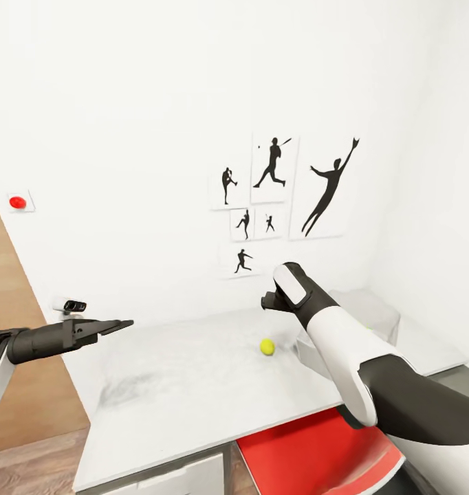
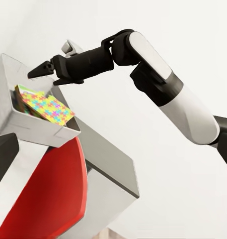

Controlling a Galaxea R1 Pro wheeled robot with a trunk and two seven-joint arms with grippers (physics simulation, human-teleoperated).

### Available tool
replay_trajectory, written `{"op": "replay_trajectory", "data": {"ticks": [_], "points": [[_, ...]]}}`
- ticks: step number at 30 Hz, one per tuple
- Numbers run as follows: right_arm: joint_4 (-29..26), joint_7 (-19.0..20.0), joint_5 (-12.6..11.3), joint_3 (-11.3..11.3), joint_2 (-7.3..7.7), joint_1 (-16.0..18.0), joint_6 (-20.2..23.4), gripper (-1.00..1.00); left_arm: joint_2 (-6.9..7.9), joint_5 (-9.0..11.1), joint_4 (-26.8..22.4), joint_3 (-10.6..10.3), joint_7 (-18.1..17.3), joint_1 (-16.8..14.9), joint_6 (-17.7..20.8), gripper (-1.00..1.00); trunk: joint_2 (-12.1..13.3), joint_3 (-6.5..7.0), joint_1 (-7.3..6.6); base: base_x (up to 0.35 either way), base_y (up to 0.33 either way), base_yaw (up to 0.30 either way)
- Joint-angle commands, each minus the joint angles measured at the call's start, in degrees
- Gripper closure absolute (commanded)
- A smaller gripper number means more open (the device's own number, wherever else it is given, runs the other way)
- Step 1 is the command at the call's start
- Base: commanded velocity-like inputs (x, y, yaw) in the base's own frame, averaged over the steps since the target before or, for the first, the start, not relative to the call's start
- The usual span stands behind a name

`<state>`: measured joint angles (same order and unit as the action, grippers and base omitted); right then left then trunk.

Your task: Put all the toys in the child's room - the three board games (two on the bed and one on the table), the two jigsaw puzzles on the table, and the tennis ball on the table - inside the toy box on the table in the child's room.

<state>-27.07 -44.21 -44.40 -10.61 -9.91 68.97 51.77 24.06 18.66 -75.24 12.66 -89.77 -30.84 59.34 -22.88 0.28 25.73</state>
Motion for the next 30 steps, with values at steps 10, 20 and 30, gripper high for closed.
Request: {"op": "replay_trajectory", "data": {"ticks": [10,20,30], "points": [[-0.2,-0.5,-0.6,-0.3,-0.09,0.0,0.1,-1.0,0.02,0.1,0.0,0.0,-0.2,0.0,0.6,-1.0,0.0,-0.11,0.05,0.134,0.04,-0.006],[-0.2,-0.4,-0.7,-0.3,-0.07,0.0,0.2,-1.0,0.02,0.1,0.0,0.0,-0.2,0.0,0.6,-1.0,0.0,-0.42,0.05,0.036,0.001,0.0],[-0.3,-0.3,-0.7,-0.3,-0.09,0.0,0.2,-1.0,0.02,0.1,0.0,0.0,-0.2,0.0,0.6,-1.0,0.0,-0.48,0.05,0.001,0.0,0.009]]}}
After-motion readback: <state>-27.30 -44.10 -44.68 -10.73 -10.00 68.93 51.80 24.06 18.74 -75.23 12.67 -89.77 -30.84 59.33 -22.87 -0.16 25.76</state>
